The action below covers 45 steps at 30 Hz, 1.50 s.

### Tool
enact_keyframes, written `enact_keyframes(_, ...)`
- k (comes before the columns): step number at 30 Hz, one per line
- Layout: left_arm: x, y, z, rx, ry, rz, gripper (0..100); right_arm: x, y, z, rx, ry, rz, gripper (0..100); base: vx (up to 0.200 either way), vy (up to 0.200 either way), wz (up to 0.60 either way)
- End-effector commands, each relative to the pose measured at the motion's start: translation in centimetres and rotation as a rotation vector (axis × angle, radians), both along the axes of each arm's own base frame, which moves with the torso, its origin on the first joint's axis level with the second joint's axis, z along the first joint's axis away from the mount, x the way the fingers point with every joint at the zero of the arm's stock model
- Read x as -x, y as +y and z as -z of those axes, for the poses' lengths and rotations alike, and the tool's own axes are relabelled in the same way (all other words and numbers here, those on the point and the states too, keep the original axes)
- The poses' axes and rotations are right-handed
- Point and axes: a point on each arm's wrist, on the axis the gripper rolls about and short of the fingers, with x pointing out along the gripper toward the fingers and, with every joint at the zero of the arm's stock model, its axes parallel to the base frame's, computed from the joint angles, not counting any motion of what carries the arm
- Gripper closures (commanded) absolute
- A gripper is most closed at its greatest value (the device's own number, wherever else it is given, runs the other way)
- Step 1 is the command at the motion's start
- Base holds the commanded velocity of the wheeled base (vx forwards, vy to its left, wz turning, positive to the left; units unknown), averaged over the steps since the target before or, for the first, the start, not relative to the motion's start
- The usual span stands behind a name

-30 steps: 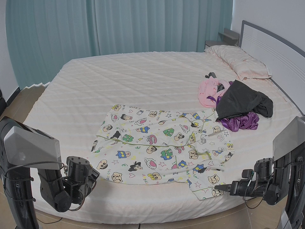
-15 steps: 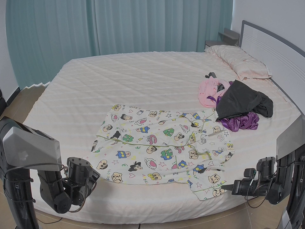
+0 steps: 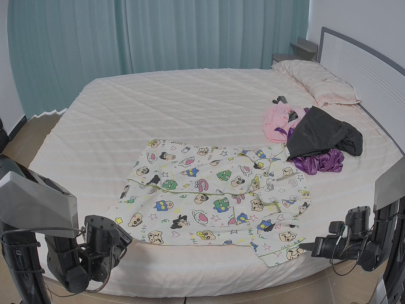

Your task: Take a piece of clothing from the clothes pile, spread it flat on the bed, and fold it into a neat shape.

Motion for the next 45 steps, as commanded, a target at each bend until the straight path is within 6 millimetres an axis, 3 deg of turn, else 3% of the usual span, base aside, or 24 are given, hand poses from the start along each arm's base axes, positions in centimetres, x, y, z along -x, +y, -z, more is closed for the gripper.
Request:
enact_keyframes(1,0.8,0.3,-0.3,-0.02,0.008,0.013,100,0.5,0.1,-0.1,0.005,0.018,-0.004,100,0.0,0.0,0.0)
enact_keyframes(19,2.9,0.7,-0.4,-0.043,0.058,0.041,100,1.7,-0.3,-1.1,0.016,0.082,0.003,100,0.0,0.0,0.0)
enact_keyframes(45,5.4,-0.8,-0.2,-0.147,0.148,0.189,100,4.4,-1.5,-2.1,0.141,0.221,0.002,100,0.0,0.0,0.0)
